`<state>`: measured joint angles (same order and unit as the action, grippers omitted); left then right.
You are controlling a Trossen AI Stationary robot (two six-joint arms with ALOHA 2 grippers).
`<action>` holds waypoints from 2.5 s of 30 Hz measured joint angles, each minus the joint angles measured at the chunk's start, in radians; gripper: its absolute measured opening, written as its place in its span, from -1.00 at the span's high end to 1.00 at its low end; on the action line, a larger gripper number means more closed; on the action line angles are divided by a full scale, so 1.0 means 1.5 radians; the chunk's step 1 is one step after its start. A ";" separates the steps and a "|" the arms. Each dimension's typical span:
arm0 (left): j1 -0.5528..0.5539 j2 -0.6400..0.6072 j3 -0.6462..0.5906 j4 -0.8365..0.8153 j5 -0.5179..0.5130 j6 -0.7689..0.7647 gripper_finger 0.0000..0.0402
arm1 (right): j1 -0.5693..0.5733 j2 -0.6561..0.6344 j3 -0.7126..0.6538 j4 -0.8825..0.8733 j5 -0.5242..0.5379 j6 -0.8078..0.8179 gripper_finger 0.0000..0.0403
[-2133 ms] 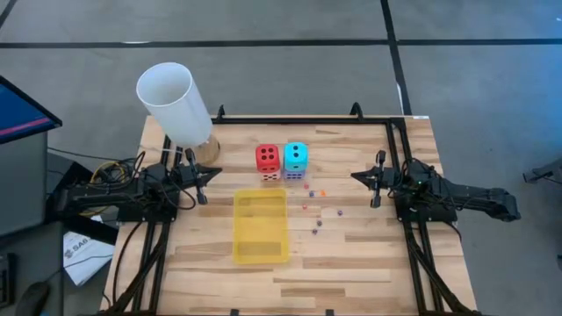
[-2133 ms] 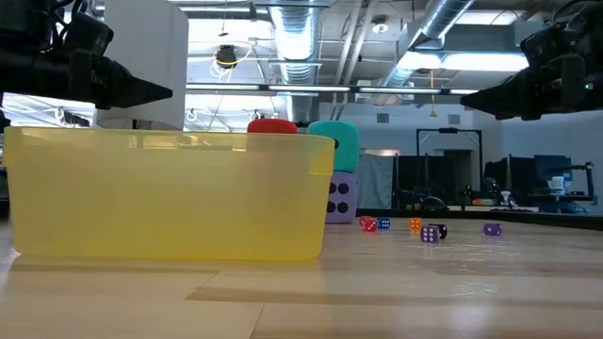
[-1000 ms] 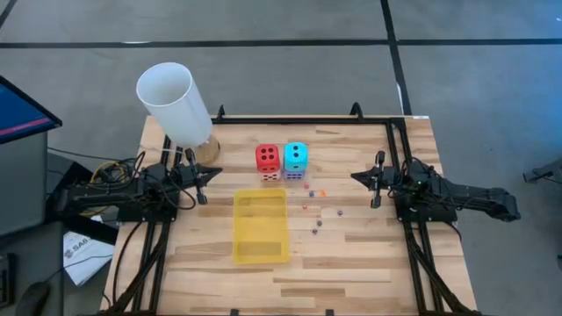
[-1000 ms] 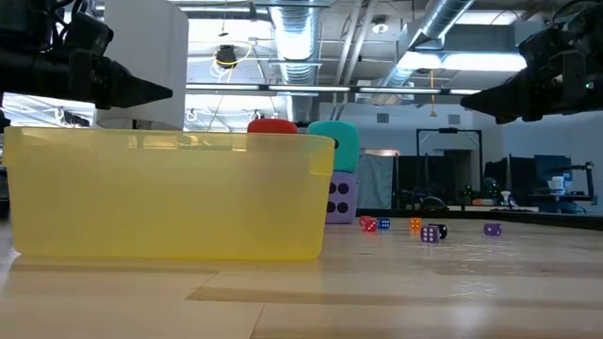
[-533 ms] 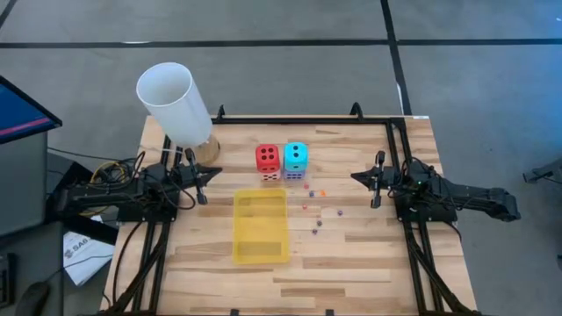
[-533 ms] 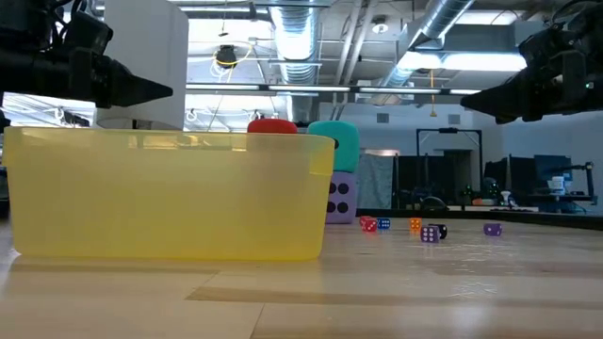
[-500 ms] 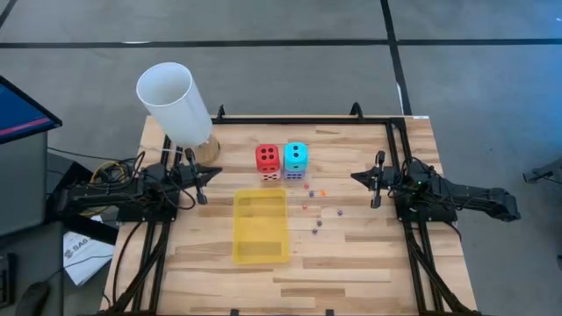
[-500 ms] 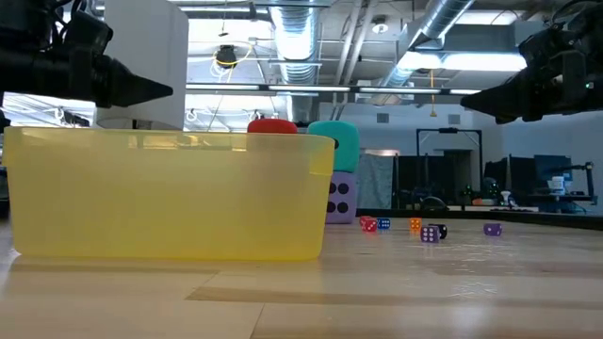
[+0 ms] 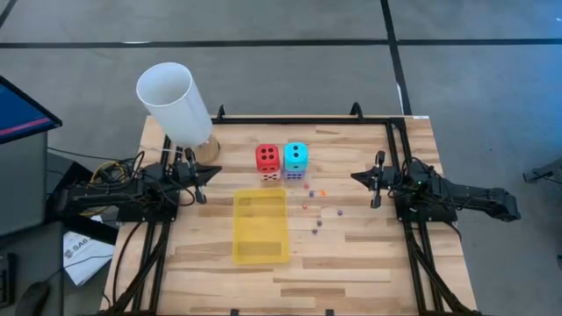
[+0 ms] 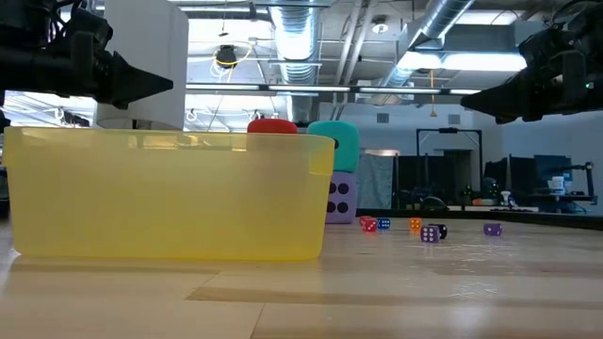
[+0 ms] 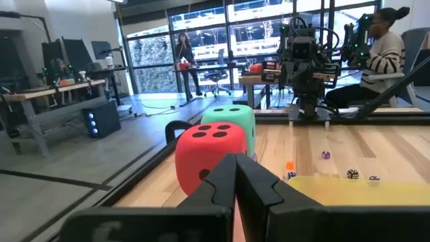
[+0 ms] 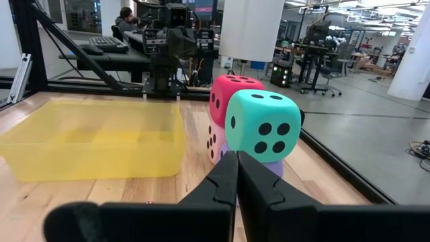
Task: Pick & Place Dice
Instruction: Put the red die into the yellow bin
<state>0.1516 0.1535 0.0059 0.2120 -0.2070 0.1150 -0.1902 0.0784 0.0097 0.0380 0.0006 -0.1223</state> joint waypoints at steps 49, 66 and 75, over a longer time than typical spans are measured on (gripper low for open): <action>-0.069 0.712 0.438 0.032 -0.165 0.006 1.00 | -0.002 0.000 0.000 0.013 0.000 -0.030 0.99; -0.042 0.740 0.495 -0.012 -0.164 0.008 0.71 | -0.002 0.000 0.000 0.016 0.001 -0.029 0.99; -0.042 0.740 0.495 -0.012 -0.164 0.007 -0.07 | -0.002 0.000 0.000 0.016 0.002 -0.029 0.99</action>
<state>0.0887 1.2631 0.7483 0.1946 -0.4522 0.1261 -0.1926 0.0780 0.0097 0.0612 0.0032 -0.1661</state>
